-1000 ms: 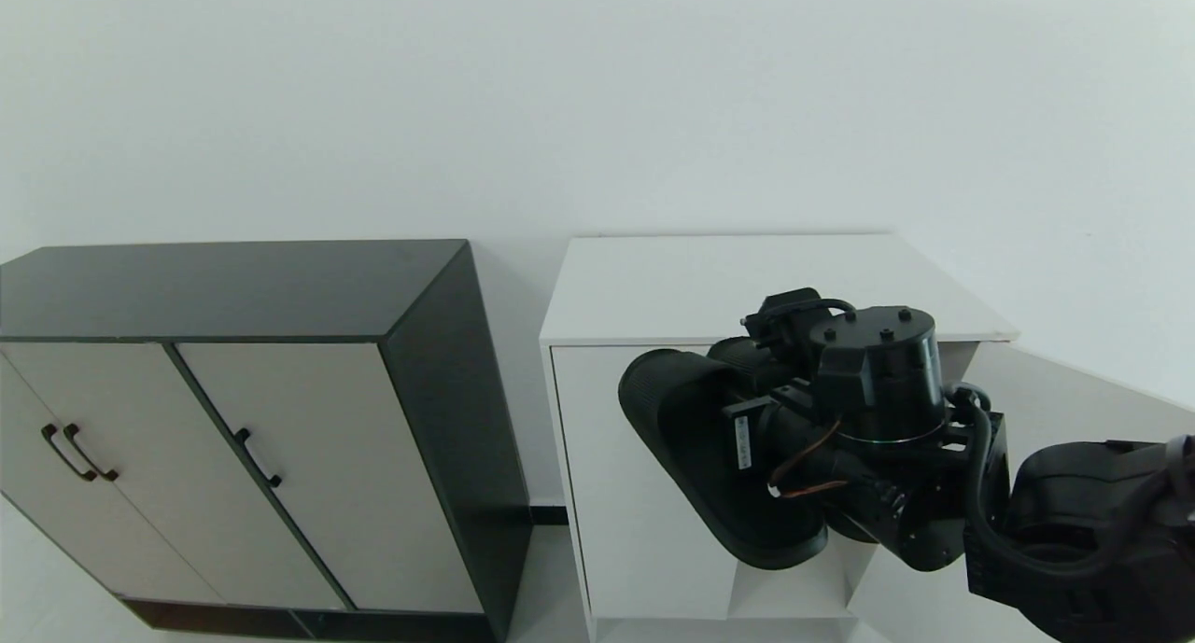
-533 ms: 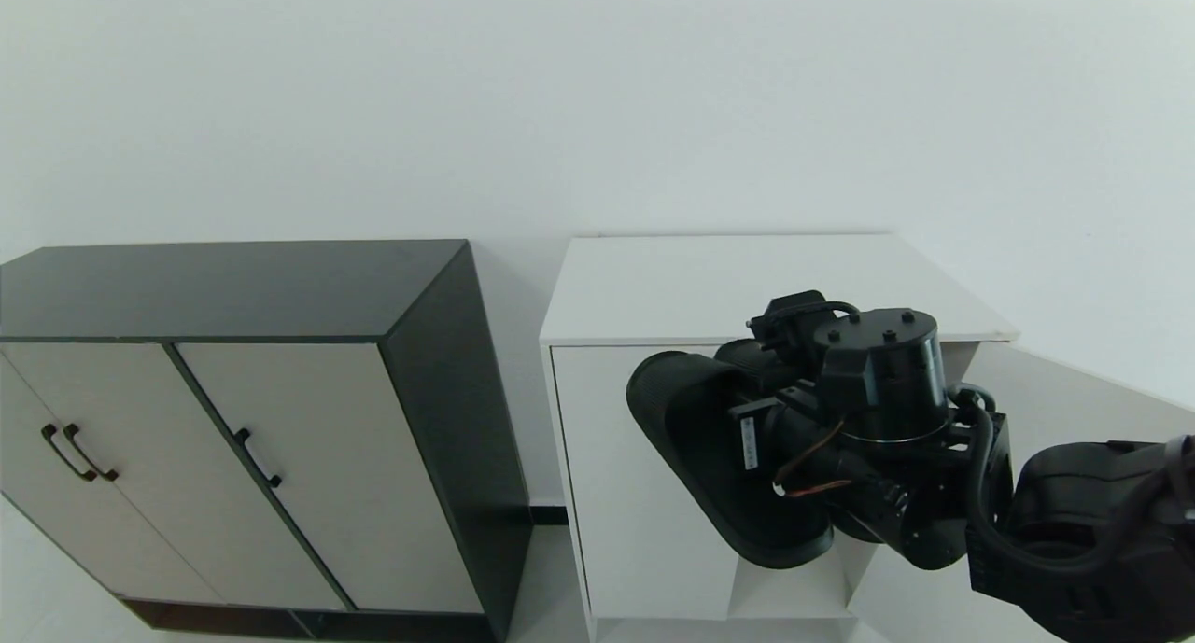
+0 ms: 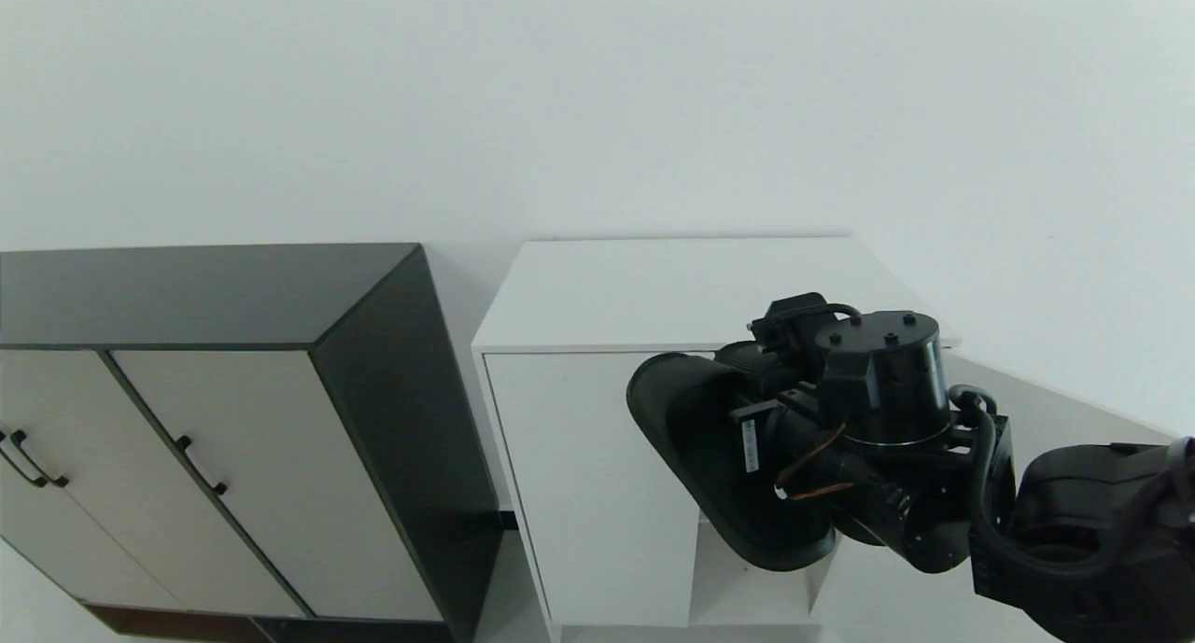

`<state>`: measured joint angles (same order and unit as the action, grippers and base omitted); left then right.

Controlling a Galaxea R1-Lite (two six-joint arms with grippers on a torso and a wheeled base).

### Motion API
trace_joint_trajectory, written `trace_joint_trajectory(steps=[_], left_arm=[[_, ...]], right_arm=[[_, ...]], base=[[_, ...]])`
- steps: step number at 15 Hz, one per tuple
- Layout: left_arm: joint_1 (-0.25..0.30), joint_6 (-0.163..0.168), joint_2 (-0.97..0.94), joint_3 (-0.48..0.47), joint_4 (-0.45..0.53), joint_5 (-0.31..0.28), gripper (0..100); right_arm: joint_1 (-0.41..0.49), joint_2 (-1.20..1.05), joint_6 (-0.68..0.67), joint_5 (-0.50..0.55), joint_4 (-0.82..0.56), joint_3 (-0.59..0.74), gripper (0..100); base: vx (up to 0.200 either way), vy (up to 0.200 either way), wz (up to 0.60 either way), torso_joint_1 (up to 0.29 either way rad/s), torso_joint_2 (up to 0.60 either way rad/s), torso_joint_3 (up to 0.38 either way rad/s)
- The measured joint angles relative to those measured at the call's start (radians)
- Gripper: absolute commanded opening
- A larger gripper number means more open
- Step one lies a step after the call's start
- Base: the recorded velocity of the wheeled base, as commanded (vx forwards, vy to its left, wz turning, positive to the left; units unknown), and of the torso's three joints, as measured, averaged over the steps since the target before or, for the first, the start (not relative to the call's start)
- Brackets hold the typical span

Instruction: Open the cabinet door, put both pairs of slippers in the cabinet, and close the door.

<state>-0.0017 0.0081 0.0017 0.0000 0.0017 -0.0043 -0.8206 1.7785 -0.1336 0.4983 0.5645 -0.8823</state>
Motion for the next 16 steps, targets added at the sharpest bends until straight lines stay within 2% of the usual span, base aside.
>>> trace_joint_trajectory(steps=[7,16], left_arm=[[0.0,0.0,0.0,0.0,0.0,0.0,0],[0.0,0.001,0.0,0.0,0.0,-0.002,0]], right_arm=[[-0.006,-0.025,0.001,-0.017,0.001,0.024,0],[-0.09,-0.136,0.001,-0.07,-0.002,0.074,0]], base=[[0.0,-0.2,0.0,0.002,0.0,0.003],[0.0,0.0,0.0,0.0,0.0,0.0]])
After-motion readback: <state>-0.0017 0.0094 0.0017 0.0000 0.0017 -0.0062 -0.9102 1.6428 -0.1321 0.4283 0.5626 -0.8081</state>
